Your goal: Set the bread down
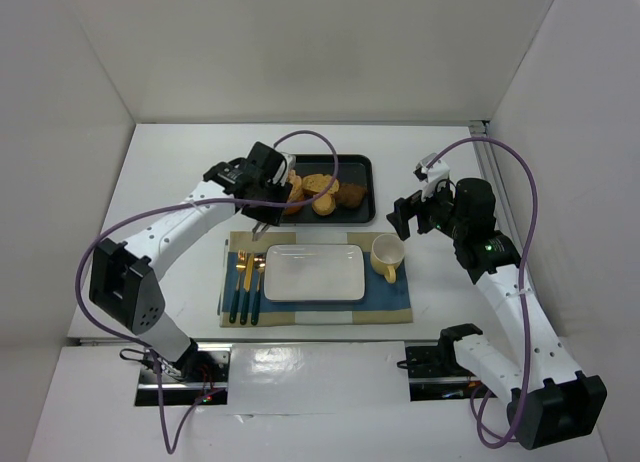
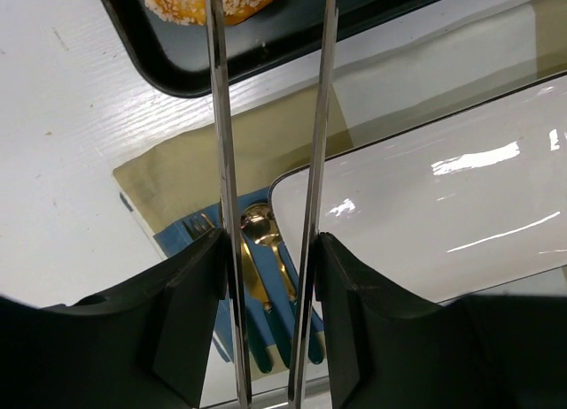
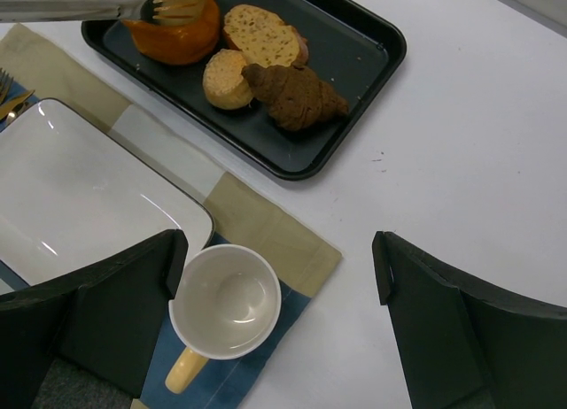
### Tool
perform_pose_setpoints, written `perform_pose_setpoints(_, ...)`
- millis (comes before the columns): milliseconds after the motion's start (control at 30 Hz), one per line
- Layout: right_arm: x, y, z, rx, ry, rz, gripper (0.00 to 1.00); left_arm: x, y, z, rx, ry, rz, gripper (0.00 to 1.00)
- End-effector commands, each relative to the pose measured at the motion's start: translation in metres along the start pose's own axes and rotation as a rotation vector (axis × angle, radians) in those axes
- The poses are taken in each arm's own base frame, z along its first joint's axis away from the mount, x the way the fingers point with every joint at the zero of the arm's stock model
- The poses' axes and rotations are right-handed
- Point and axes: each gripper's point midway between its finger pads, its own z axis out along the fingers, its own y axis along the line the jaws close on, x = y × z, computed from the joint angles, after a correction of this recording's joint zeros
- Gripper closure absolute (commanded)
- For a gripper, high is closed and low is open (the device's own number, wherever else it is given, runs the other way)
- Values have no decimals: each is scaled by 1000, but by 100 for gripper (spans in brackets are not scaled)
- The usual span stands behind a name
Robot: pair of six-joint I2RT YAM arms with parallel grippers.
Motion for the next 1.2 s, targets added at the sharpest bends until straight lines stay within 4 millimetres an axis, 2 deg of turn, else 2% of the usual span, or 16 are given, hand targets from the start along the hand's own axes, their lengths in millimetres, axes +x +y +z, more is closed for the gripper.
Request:
perform_pose_setpoints(0, 0, 6, -1, -25, -2, -10, 1, -11, 9, -13, -65, -26, 32, 43)
perform_pose_setpoints(200, 0, 6, -1, -25, -2, -10, 1, -10, 16, -20, -132, -19, 42, 43)
perform_pose_setpoints(300, 0, 6, -1, -25, -2, -10, 1, -8, 13, -20, -150, -3, 65, 43)
perform_pose_setpoints(433, 0, 8, -1, -34, -4, -10, 1, -1, 11, -11, -189, 49, 80, 43)
perform_pose_setpoints(500, 0, 8, -1, -34, -4, -10, 1, 1, 4, -7, -200, 64, 110, 47)
perform_pose_setpoints(567, 0, 8, -1, -34, -4, -10, 1, -1, 1, -6, -204, 61, 120, 53)
perform_pose_setpoints(700, 0, 8, -1, -34, -4, -10, 1, 2, 3, -5, -215, 68, 114, 85)
perform_pose_setpoints(733, 0, 8, -1, -34, -4, -10, 1, 2, 3, -5, -215, 68, 114, 97)
perform_pose_setpoints(800, 0, 8, -1, -34, -4, -10, 1, 2, 3, -6, -213, 56, 111, 100)
perform_pose_setpoints(867, 0, 8, -1, -34, -4, -10, 1, -2, 3, -10, -207, 33, 105, 100)
perform_pose_setpoints(1000, 0, 8, -1, -34, -4, -10, 1, -15, -3, -31, -162, -50, 74, 100)
perform_pose_setpoints(1100, 0, 8, -1, -34, -4, -10, 1, -29, -11, -52, -97, -137, 43, 100)
perform_pose_setpoints(1133, 0, 8, -1, -34, -4, -10, 1, -39, -8, -64, -92, -185, 23, 100)
perform_pose_setpoints(1167, 0, 8, -1, -34, -4, -10, 1, -40, -6, -67, -84, -193, 14, 100)
